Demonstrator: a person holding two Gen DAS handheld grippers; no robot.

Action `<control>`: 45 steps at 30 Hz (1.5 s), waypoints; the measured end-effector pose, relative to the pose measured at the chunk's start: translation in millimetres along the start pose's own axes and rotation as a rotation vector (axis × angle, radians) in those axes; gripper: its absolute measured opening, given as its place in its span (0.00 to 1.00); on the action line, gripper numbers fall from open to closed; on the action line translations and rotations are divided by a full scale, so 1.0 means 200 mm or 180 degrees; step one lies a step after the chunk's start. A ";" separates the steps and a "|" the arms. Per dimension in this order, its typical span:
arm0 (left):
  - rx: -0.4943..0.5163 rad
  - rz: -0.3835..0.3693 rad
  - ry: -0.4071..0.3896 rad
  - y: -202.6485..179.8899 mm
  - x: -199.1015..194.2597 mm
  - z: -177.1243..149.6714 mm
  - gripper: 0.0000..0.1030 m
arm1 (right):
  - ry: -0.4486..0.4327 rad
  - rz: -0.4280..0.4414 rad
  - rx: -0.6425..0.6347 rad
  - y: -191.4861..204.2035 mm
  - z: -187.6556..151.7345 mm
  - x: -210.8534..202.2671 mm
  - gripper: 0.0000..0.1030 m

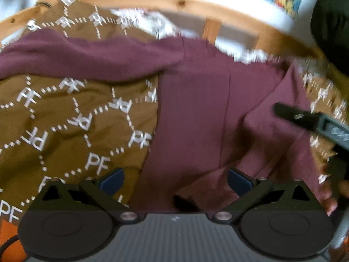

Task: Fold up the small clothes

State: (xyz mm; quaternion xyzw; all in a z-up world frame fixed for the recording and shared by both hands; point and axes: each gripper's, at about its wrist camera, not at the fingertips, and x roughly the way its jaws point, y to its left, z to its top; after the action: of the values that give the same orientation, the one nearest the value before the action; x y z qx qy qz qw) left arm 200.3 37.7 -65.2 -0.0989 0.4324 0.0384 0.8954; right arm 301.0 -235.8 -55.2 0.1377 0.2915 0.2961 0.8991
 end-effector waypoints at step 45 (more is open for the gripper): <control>0.0393 0.0056 -0.0312 -0.07 -0.08 -0.03 0.84 | -0.0517 -0.1934 0.0159 -0.67 0.25 -0.21 0.28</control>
State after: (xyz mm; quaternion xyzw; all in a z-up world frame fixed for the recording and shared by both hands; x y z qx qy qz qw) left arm 187.8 22.2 -54.1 -0.0377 0.3905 0.0242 0.9195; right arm 364.2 -370.5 -52.5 0.0895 0.2537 -0.0053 0.9631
